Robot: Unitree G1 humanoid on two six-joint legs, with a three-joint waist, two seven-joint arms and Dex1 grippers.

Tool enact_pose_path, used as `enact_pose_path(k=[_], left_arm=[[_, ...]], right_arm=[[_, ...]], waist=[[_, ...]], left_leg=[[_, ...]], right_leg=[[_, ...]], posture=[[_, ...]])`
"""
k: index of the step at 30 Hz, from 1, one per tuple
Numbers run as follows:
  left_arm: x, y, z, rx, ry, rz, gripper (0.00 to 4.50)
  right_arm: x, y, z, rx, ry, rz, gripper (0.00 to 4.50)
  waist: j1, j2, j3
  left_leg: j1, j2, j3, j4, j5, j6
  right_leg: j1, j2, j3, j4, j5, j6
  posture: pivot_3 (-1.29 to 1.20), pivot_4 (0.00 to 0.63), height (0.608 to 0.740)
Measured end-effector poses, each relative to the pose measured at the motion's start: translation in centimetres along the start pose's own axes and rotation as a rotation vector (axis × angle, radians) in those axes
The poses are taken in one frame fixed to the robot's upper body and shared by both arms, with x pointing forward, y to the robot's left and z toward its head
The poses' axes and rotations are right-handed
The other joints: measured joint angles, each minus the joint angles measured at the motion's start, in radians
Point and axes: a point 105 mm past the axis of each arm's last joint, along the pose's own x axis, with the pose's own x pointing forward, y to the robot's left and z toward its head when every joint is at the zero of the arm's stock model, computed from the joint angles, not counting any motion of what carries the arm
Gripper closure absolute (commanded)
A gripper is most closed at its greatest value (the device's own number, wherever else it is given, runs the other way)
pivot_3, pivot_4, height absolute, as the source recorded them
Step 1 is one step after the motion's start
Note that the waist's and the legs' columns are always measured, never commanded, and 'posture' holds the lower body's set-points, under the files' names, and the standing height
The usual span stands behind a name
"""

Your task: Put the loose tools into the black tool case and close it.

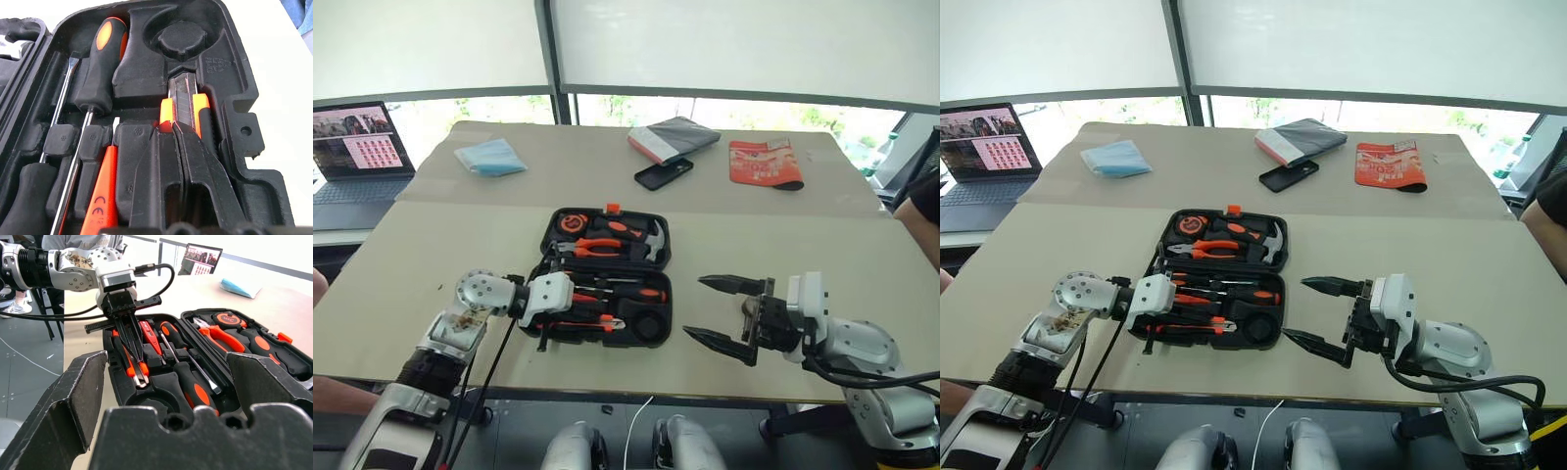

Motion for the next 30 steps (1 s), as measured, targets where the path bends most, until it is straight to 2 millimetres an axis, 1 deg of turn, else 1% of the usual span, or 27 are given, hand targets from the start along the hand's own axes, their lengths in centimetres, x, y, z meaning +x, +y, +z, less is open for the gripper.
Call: enact_pose_path(k=[2, 4, 6, 7, 9, 11, 16, 21, 22, 23, 24, 26, 28, 29, 30], left_arm=[[-0.2, 0.1, 0.1, 0.008, -0.025, 0.018, 4.45], [-0.4, 0.0, 0.1, -0.022, -0.097, 0.054, 4.45], [-0.6, -0.2, 0.2, -0.057, -0.147, 0.066, 4.45], [-0.8, -0.2, 0.3, -0.070, -0.165, 0.067, 4.45], [-1.0, -0.5, 0.5, -0.086, -0.181, 0.058, 4.45], [-1.2, -1.0, 0.4, -0.090, -0.179, 0.041, 4.45], [-1.4, -1.2, 0.2, -0.106, -0.156, 0.035, 4.45], [-1.1, -1.0, -0.1, -0.107, -0.094, 0.016, 4.45], [-1.1, -0.8, -0.1, -0.101, -0.087, 0.018, 4.45], [-1.0, -0.6, 0.0, -0.091, -0.078, 0.012, 4.45], [-1.0, -0.5, 0.0, -0.086, -0.071, 0.011, 4.45], [-1.0, -0.2, 0.2, -0.078, -0.078, 0.011, 4.45], [-1.1, -0.1, 0.3, -0.106, -0.110, 0.014, 4.45], [-1.4, 0.0, 0.5, -0.135, -0.137, 0.021, 4.21], [-1.7, 0.2, 0.6, -0.160, -0.165, 0.038, 3.94]], right_arm=[[0.0, 0.0, 0.0, -0.001, 0.000, 0.000, 0.00], [0.0, 0.0, 0.0, -0.001, 0.000, -0.001, 0.00], [0.0, 0.0, 0.0, -0.001, 0.000, -0.001, 0.00], [0.0, 0.0, 0.0, -0.001, 0.000, -0.001, 0.00], [-0.1, 0.0, 0.0, 0.001, 0.002, -0.003, 0.00], [-0.1, 0.0, -0.1, 0.002, 0.002, -0.005, 0.00], [-0.2, 0.1, -0.4, 0.015, 0.009, -0.012, 0.00], [-0.2, 0.1, -0.3, 0.014, 0.008, -0.012, 0.00], [-0.3, 0.1, -0.3, 0.013, 0.010, -0.010, 0.00], [-0.3, 0.0, -0.3, 0.008, 0.013, -0.005, 0.00], [-0.2, -0.1, -0.1, -0.001, 0.015, -0.002, 0.00], [-0.6, -0.5, 0.1, -0.016, 0.031, -0.011, 0.00], [-1.5, -1.1, 0.4, -0.033, 0.052, -0.036, 0.00], [-2.1, -1.3, 0.4, -0.032, 0.062, -0.053, 0.00], [-2.6, -1.4, 0.3, -0.025, 0.075, -0.068, 0.00]], waist=[[0.001, 0.000, 0.000], [0.001, 0.000, 0.000], [0.003, 0.000, 0.001], [0.003, 0.000, 0.001], [0.002, 0.000, 0.001], [0.002, 0.000, 0.001], [0.000, 0.000, 0.001], [0.003, 0.000, 0.001], [0.005, 0.000, 0.001], [0.006, 0.000, 0.001], [0.006, 0.000, 0.001], [0.006, 0.000, 0.001], [0.006, -0.001, 0.002], [0.007, -0.002, 0.002], [0.007, -0.003, 0.003]], left_leg=[[0.000, 0.000, 0.000, -0.002, 0.001, -0.001], [-0.002, 0.000, 0.000, -0.002, 0.001, -0.001], [-0.004, 0.000, -0.002, -0.002, 0.004, 0.001], [-0.007, 0.000, -0.002, -0.002, 0.006, 0.005], [-0.008, 0.000, -0.002, -0.002, 0.006, 0.005], [-0.009, 0.000, -0.001, -0.002, 0.006, 0.006], [-0.008, 0.000, -0.001, -0.002, 0.005, 0.005], [-0.006, 0.000, -0.002, -0.003, 0.005, 0.005], [-0.006, 0.000, -0.002, -0.003, 0.004, 0.004], [-0.006, 0.000, -0.003, -0.003, 0.001, -0.003], [-0.006, 0.000, -0.003, -0.003, 0.000, -0.003], [-0.006, 0.000, -0.003, -0.002, 0.000, -0.003], [-0.008, 0.000, -0.003, -0.002, 0.000, -0.003], [-0.009, 0.000, -0.003, -0.002, 0.002, -0.001], [-0.011, 0.000, -0.004, -0.002, 0.005, 0.005]], right_leg=[[0.000, 0.000, 0.000, 0.000, 0.000, 0.001], [-0.002, 0.001, 0.000, 0.001, 0.001, 0.002], [-0.004, 0.001, -0.002, 0.001, 0.001, 0.002], [-0.005, 0.001, -0.002, 0.001, 0.001, 0.002], [-0.007, 0.002, -0.002, 0.000, 0.001, 0.002], [-0.007, 0.002, -0.002, 0.000, 0.001, 0.002], [-0.007, 0.002, -0.002, -0.001, 0.001, 0.002], [-0.006, 0.002, -0.002, 0.000, 0.000, 0.002], [-0.005, 0.001, -0.002, 0.000, 0.000, 0.002], [-0.005, 0.001, -0.002, 0.000, -0.001, 0.000], [-0.004, 0.000, -0.002, -0.001, -0.001, -0.001], [-0.004, 0.000, -0.002, -0.001, -0.001, -0.001], [-0.006, 0.000, -0.002, -0.001, 0.000, 0.001], [-0.007, 0.000, -0.003, -0.001, 0.001, 0.002], [-0.009, 0.001, -0.003, -0.001, 0.000, 0.002]], posture=[[0.00, 0.150, 0.740], [0.00, 0.150, 0.740], [0.00, 0.150, 0.740], [0.00, 0.150, 0.740], [0.00, 0.150, 0.740], [0.00, 0.150, 0.740], [0.00, 0.150, 0.740], [0.00, 0.150, 0.740], [0.00, 0.150, 0.740], [0.00, 0.150, 0.740], [0.00, 0.150, 0.740], [0.00, 0.150, 0.740], [0.00, 0.150, 0.740], [0.00, 0.150, 0.740], [0.00, 0.150, 0.740]])
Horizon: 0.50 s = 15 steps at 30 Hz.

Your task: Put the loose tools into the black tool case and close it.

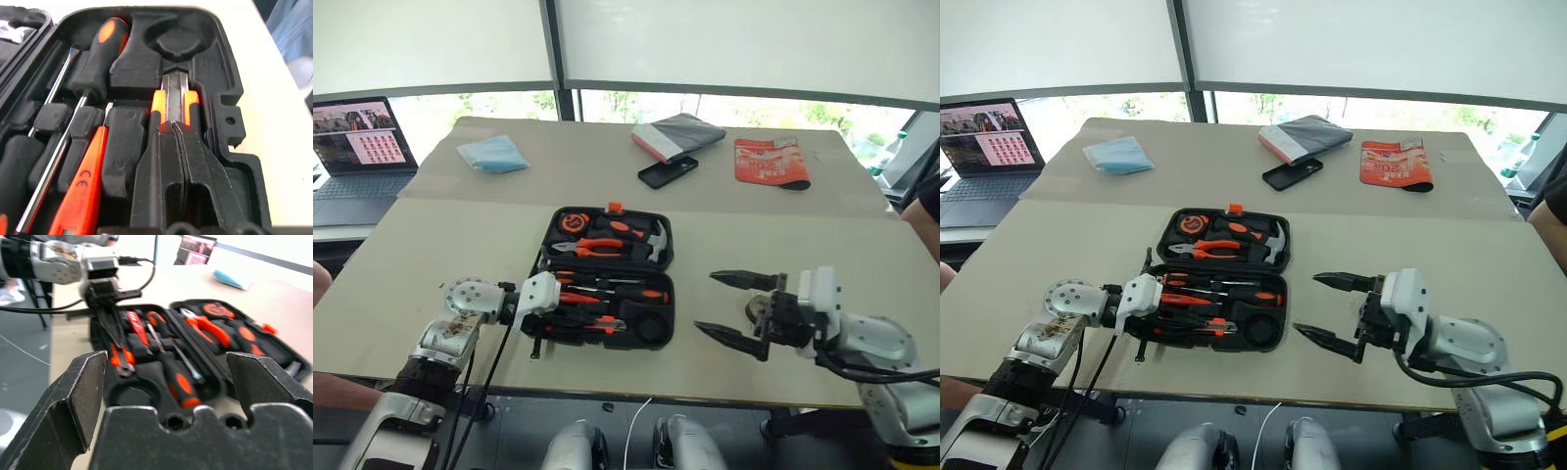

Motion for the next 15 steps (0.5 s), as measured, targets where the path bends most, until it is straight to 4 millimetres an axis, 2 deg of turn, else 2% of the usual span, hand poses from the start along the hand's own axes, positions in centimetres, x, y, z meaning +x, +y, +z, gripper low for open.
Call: enact_pose_path(k=[1, 2, 4, 6, 10, 12, 14, 15], left_arm=[[-0.5, 0.4, 0.5, -0.024, -0.037, 0.031, 3.85], [-1.0, 0.8, 1.1, -0.029, -0.070, 0.059, 3.23], [-2.1, 1.2, 2.0, -0.007, -0.086, 0.098, 2.71], [-4.3, 1.7, 2.5, 0.026, -0.043, 0.157, 2.05], [-7.5, 2.4, 3.5, 0.018, -0.081, 0.269, 0.55], [-9.0, 1.6, 2.6, -0.010, -0.058, 0.275, 0.13], [-9.7, 0.7, 1.6, -0.048, -0.071, 0.268, 0.13], [-9.7, 0.1, 0.9, -0.073, -0.066, 0.256, 0.13]], right_arm=[[-0.7, -0.1, -0.2, 0.013, 0.019, -0.023, 0.00], [-1.5, -0.2, -0.4, 0.024, 0.033, -0.052, 0.00], [-3.0, -0.3, -0.7, 0.045, 0.056, -0.102, 0.00], [-5.2, -0.3, -1.2, 0.065, 0.104, -0.173, 0.00], [-9.0, 0.4, -2.5, 0.089, 0.196, -0.281, 0.00], [-11.6, 0.9, -3.6, 0.099, 0.254, -0.354, 0.00], [-13.7, 1.5, -4.9, 0.134, 0.301, -0.415, 0.00], [-14.5, 2.1, -5.6, 0.158, 0.327, -0.428, 0.00]], waist=[[0.001, -0.001, 0.001], [0.001, -0.001, 0.001], [0.002, -0.001, 0.001], [0.001, -0.001, 0.001], [0.001, -0.002, 0.001], [0.000, -0.002, 0.001], [0.000, -0.001, 0.001], [0.000, -0.001, 0.002]], left_leg=[[-0.003, 0.000, 0.000, 0.000, 0.000, 0.000], [-0.007, 0.000, 0.000, 0.000, 0.001, -0.001], [-0.010, -0.001, 0.000, 0.001, 0.003, -0.004], [-0.010, -0.001, 0.001, 0.001, 0.005, -0.008], [-0.010, -0.002, 0.001, 0.001, 0.000, 0.001], [-0.008, -0.001, 0.001, 0.001, 0.000, 0.001], [-0.008, -0.001, 0.000, 0.001, -0.002, -0.001], [-0.008, -0.001, 0.000, 0.001, -0.005, -0.008]], right_leg=[[-0.004, 0.000, 0.000, 0.000, 0.000, 0.000], [-0.007, 0.001, 0.000, 0.001, 0.000, 0.000], [-0.010, 0.002, 0.000, 0.001, 0.000, 0.000], [-0.010, 0.003, 0.000, 0.001, 0.000, 0.001], [-0.009, 0.001, 0.000, 0.001, -0.001, 0.003], [-0.008, 0.000, 0.000, 0.000, -0.001, 0.003], [-0.009, -0.002, 0.001, 0.000, -0.002, 0.002], [-0.009, -0.002, 0.001, 0.000, -0.003, 0.000]], posture=[[0.00, 0.150, 0.740], [0.00, 0.150, 0.740], [0.00, 0.150, 0.740], [0.00, 0.150, 0.740], [0.00, 0.150, 0.740], [0.00, 0.150, 0.740], [0.00, 0.150, 0.740], [0.00, 0.150, 0.740]])
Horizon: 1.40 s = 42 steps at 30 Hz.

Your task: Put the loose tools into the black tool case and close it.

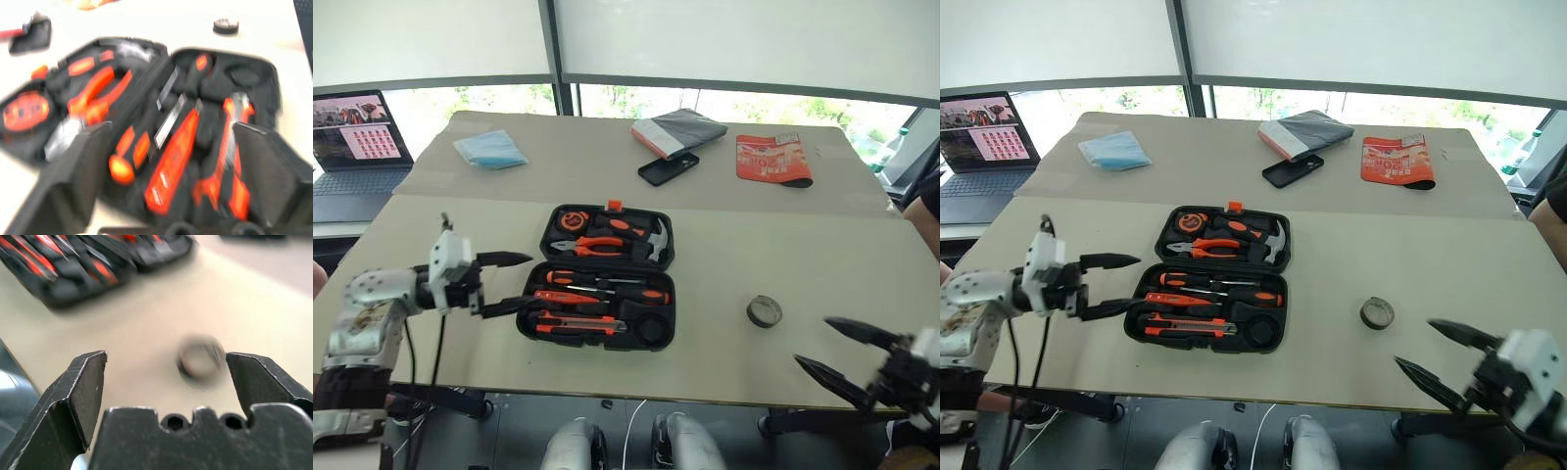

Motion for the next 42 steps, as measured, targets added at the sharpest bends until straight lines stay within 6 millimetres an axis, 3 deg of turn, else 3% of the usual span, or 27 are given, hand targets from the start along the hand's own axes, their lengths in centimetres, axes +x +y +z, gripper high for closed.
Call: enact_pose_path(k=[2, 5, 10, 13, 16, 22, 29, 30, 32, 42], left_arm=[[-0.3, -0.6, -0.9, -0.028, 0.010, -0.015, 0.13], [0.1, -0.9, -0.6, -0.046, -0.026, -0.035, 0.13], [2.9, -2.6, 2.2, -0.002, -0.177, -0.131, 0.13], [5.2, -4.1, 3.9, 0.049, -0.277, -0.191, 0.13], [6.7, -5.3, 5.0, 0.106, -0.331, -0.243, 0.13], [8.2, -6.5, 5.3, 0.178, -0.330, -0.336, 0.13], [8.3, -6.2, 4.7, 0.169, -0.318, -0.321, 0.13], [8.3, -6.2, 4.6, 0.166, -0.316, -0.319, 0.00], [8.2, -6.3, 4.3, 0.158, -0.312, -0.314, 0.00], [8.1, -6.3, 3.9, 0.165, -0.297, -0.288, 0.00]], right_arm=[[-0.9, 0.1, -1.3, -0.011, 0.043, -0.001, 0.00], [-1.3, -0.3, -1.8, -0.040, 0.060, -0.008, 0.00], [0.2, -1.6, 0.8, -0.148, 0.062, 0.052, 0.00], [2.5, -0.9, 2.8, -0.178, 0.141, 0.176, 0.00], [4.3, -0.5, 3.2, -0.155, 0.225, 0.221, 0.00], [9.1, -0.2, 3.7, -0.187, 0.354, 0.282, 0.00], [12.1, -0.3, 4.2, -0.228, 0.410, 0.286, 0.00], [12.3, -0.3, 4.0, -0.225, 0.424, 0.285, 0.53], [12.7, -0.5, 3.7, -0.223, 0.452, 0.271, 0.96], [13.2, -1.6, 3.8, -0.236, 0.490, 0.249, 4.45]], waist=[[-0.002, 0.000, 0.000], [-0.001, 0.000, 0.001], [-0.005, 0.002, 0.001], [-0.002, 0.002, 0.002], [0.000, 0.001, 0.002], [-0.002, 0.000, 0.003], [0.001, 0.000, 0.003], [0.001, 0.000, 0.003], [0.000, 0.000, 0.003], [-0.001, 0.000, 0.003]], left_leg=[[0.000, 0.000, 0.000, 0.000, 0.000, -0.001], [0.001, 0.000, 0.000, 0.000, 0.001, -0.002], [0.002, -0.001, 0.001, 0.000, 0.001, -0.002], [0.002, 0.000, 0.000, 0.000, 0.003, -0.001], [0.001, 0.000, -0.001, 0.000, 0.007, 0.005], [0.000, -0.001, -0.001, 0.001, 0.007, 0.006], [-0.004, -0.002, -0.001, 0.001, 0.008, 0.006], [-0.004, -0.002, -0.001, 0.001, 0.009, 0.005], [-0.004, -0.003, 0.000, 0.002, 0.009, 0.004], [-0.005, -0.003, -0.001, 0.005, 0.005, 0.010]], right_leg=[[0.000, 0.000, 0.000, 0.000, -0.001, -0.001], [0.000, -0.001, 0.001, 0.000, -0.001, -0.002], [0.001, -0.001, 0.004, 0.001, 0.001, 0.001], [0.001, 0.002, 0.003, 0.002, 0.003, 0.004], [0.001, 0.004, 0.002, 0.001, 0.003, 0.003], [0.000, 0.005, 0.002, 0.001, 0.003, 0.002], [-0.001, 0.006, 0.000, 0.000, 0.003, 0.003], [-0.001, 0.005, 0.000, 0.000, 0.003, 0.003], [-0.001, 0.005, 0.000, 0.000, 0.002, 0.004], [-0.001, 0.003, 0.000, 0.001, 0.003, 0.006]], posture=[[0.00, 0.150, 0.740], [0.00, 0.150, 0.740], [0.00, 0.150, 0.740], [0.00, 0.150, 0.740], [0.00, 0.150, 0.740], [0.00, 0.150, 0.740], [0.00, 0.150, 0.740], [0.00, 0.150, 0.740], [0.00, 0.150, 0.740], [0.00, 0.150, 0.740]])
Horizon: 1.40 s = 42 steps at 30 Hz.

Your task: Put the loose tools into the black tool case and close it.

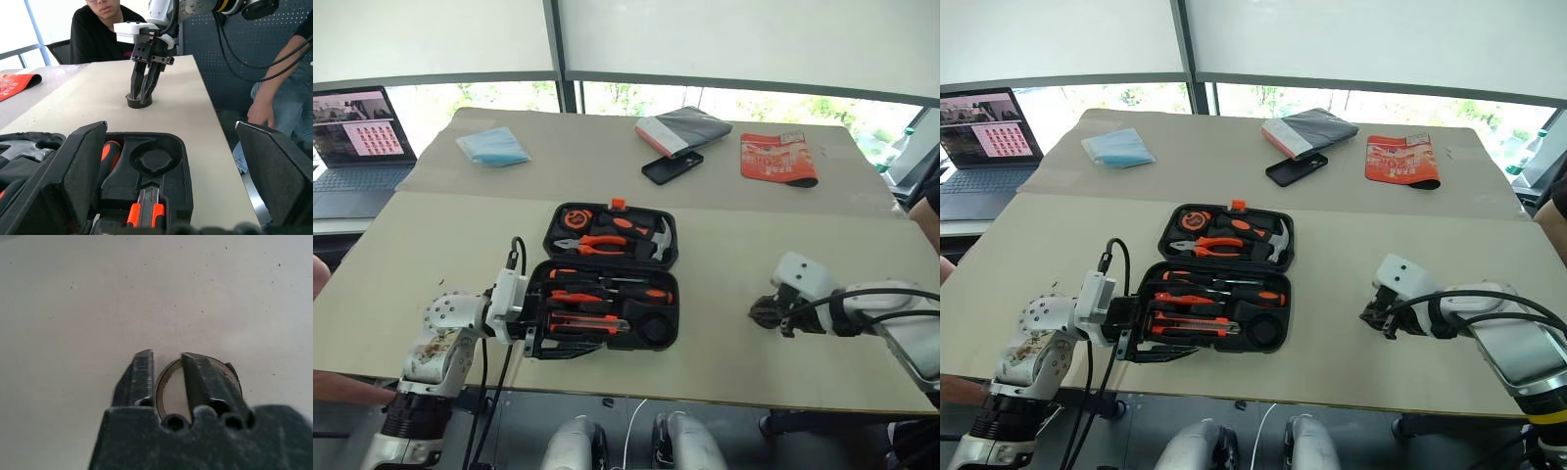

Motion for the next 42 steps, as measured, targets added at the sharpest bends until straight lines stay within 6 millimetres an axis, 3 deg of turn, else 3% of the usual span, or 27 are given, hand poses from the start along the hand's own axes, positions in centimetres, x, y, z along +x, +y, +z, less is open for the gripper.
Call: enact_pose_path(k=[5, 10, 13, 23, 26, 31, 37, 39, 42], left_arm=[[-0.3, -0.4, -0.4, -0.010, 0.009, 0.011, 0.00], [-0.7, -0.8, -0.7, -0.025, 0.022, 0.021, 0.00], [-0.7, -0.8, -0.7, -0.023, 0.023, 0.021, 0.00], [-0.6, -1.1, -0.8, -0.024, 0.021, -0.004, 0.00], [-0.6, -1.0, -0.8, -0.024, 0.021, -0.009, 0.00], [-0.7, -0.9, -0.8, -0.021, 0.022, -0.012, 0.00], [-0.8, -0.9, -0.9, -0.025, 0.024, -0.010, 0.00], [-0.8, -0.9, -0.9, -0.024, 0.026, -0.009, 0.00], [-1.1, -1.0, -1.0, -0.032, 0.037, 0.001, 0.00]], right_arm=[[-0.2, 0.9, 0.8, 0.006, -0.047, 0.060, 4.45], [-2.6, 0.7, 0.4, 0.057, -0.007, 0.060, 3.10], [-2.7, 0.3, 0.3, 0.046, -0.006, 0.026, 2.04], [-0.1, 0.1, -0.8, 0.036, 0.070, 0.038, 2.04], [0.5, 0.1, -1.0, 0.033, 0.071, 0.049, 2.79], [0.8, -0.3, -0.6, 0.002, 0.057, 0.051, 4.46], [0.6, 0.3, 0.9, -0.058, -0.006, 0.129, 4.46], [0.5, 1.7, 3.2, -0.074, -0.104, 0.232, 4.46], [0.4, 5.1, 8.7, -0.144, -0.286, 0.410, 4.46]], waist=[[-0.001, 0.000, 0.000], [0.001, 0.000, 0.000], [0.000, 0.000, 0.000], [-0.002, 0.000, 0.000], [-0.002, 0.000, 0.000], [-0.002, 0.000, 0.000], [-0.003, 0.000, 0.000], [-0.007, 0.000, 0.000], [-0.017, 0.000, 0.000]], left_leg=[[0.000, 0.001, 0.000, 0.000, 0.002, -0.003], [0.000, 0.001, 0.000, 0.000, 0.000, 0.000], [0.000, 0.001, 0.000, 0.000, 0.000, 0.000], [0.001, 0.001, 0.000, 0.000, 0.001, -0.002], [0.000, 0.001, 0.000, 0.000, 0.001, -0.002], [0.000, 0.000, 0.000, 0.001, 0.002, -0.004], [0.000, 0.001, 0.000, 0.000, 0.002, -0.004], [0.001, 0.001, 0.000, 0.000, 0.001, -0.002], [0.001, 0.004, 0.000, 0.000, 0.002, -0.003]], right_leg=[[0.000, 0.000, 0.000, 0.000, 0.000, 0.000], [0.000, -0.002, 0.000, 0.000, 0.000, 0.000], [0.000, -0.003, 0.000, 0.000, 0.000, 0.000], [-0.001, -0.002, 0.000, 0.001, 0.000, -0.001], [0.000, -0.002, 0.000, 0.001, 0.000, -0.001], [0.000, -0.001, 0.000, 0.001, 0.000, 0.000], [-0.001, -0.001, 0.000, 0.001, 0.000, 0.000], [0.000, -0.001, 0.000, 0.001, 0.000, -0.001], [-0.001, 0.001, 0.001, 0.002, 0.001, -0.002]], posture=[[0.00, 0.150, 0.740], [0.00, 0.150, 0.740], [0.00, 0.150, 0.740], [0.00, 0.150, 0.740], [0.00, 0.150, 0.740], [0.00, 0.150, 0.740], [0.00, 0.150, 0.740], [0.00, 0.150, 0.740], [0.00, 0.150, 0.740]])
